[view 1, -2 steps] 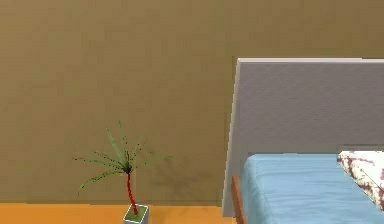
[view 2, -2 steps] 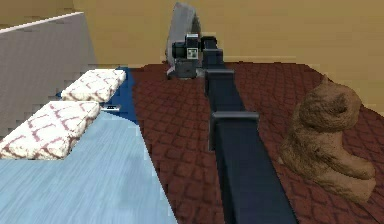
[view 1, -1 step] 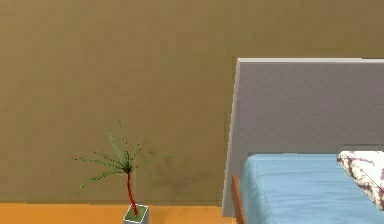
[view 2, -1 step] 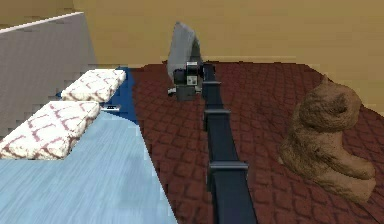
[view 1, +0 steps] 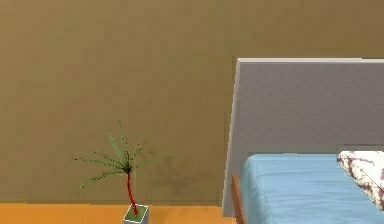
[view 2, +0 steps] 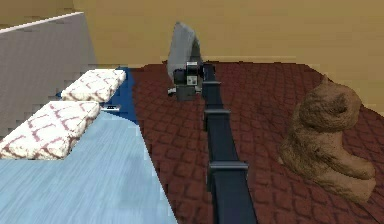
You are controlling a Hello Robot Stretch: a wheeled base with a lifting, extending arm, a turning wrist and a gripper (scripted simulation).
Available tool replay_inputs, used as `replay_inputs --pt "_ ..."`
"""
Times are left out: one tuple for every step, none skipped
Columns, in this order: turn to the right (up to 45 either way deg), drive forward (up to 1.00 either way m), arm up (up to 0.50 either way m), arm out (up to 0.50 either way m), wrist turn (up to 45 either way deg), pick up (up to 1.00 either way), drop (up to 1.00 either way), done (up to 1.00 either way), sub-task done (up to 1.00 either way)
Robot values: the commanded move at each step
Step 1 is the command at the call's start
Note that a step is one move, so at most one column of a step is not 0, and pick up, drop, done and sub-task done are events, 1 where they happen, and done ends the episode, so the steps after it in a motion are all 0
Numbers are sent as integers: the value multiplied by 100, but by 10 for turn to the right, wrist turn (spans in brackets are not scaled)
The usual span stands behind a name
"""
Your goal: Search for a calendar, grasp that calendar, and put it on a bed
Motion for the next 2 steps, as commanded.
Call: replay_inputs --pt "0 0 0 0 0 0 100 0 0" --pt "0 0 8 0 0 0 0 0 0"
